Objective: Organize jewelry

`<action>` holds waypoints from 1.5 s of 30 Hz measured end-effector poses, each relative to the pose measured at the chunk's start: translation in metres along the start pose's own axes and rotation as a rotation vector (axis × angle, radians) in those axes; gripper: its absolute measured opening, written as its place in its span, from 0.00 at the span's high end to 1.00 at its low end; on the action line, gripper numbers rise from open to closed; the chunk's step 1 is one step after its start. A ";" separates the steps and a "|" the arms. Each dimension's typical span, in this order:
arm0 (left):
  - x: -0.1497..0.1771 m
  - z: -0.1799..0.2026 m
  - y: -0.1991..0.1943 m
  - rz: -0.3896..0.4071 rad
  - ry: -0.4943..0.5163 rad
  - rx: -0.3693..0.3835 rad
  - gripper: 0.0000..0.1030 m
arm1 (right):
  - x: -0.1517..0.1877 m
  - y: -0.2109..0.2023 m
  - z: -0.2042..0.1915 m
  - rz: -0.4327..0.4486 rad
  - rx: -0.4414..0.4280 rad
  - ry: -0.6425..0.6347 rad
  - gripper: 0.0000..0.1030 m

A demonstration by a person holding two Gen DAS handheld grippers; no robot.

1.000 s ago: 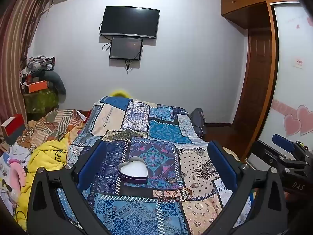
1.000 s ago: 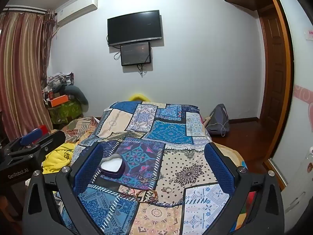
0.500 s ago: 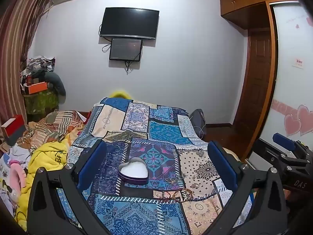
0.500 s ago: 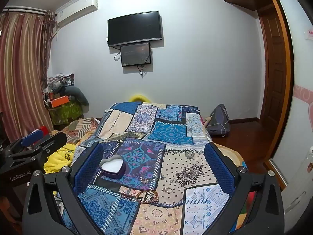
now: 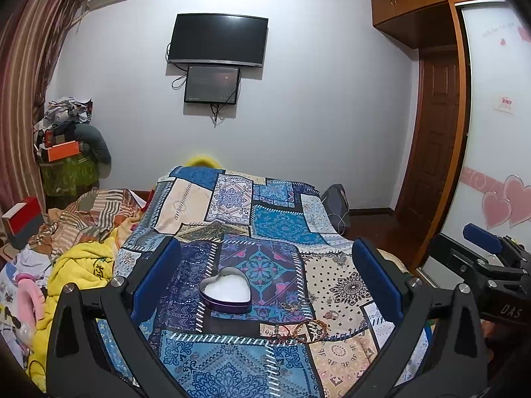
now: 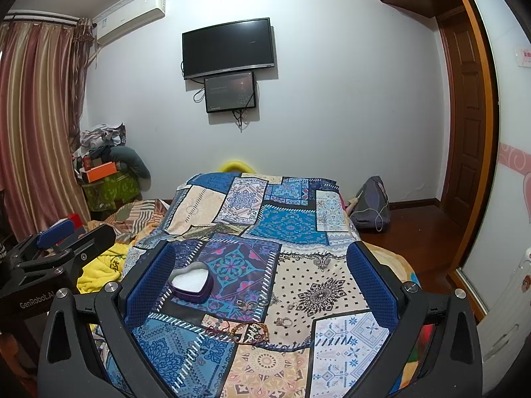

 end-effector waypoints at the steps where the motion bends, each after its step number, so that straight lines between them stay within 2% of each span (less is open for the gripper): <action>1: 0.000 0.000 0.000 0.001 0.000 -0.001 0.00 | 0.000 -0.001 -0.001 0.000 0.000 0.000 0.01; 22: 0.003 -0.003 -0.002 -0.001 0.003 -0.005 0.00 | -0.007 -0.001 -0.001 0.003 -0.002 -0.003 0.01; 45: 0.004 -0.002 0.005 -0.023 0.015 -0.013 0.00 | 0.003 0.006 0.005 -0.010 -0.001 0.017 0.01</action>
Point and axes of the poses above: each gripper's, at about its wrist camera, not at the fingertips, and y roughly the way its jaws point, z to its right, x to its underside, the point moved 7 cm from there along y, roughly the way its jaws point, and after that the axes turned 13 degrees about -y, right-handed, at the moved point
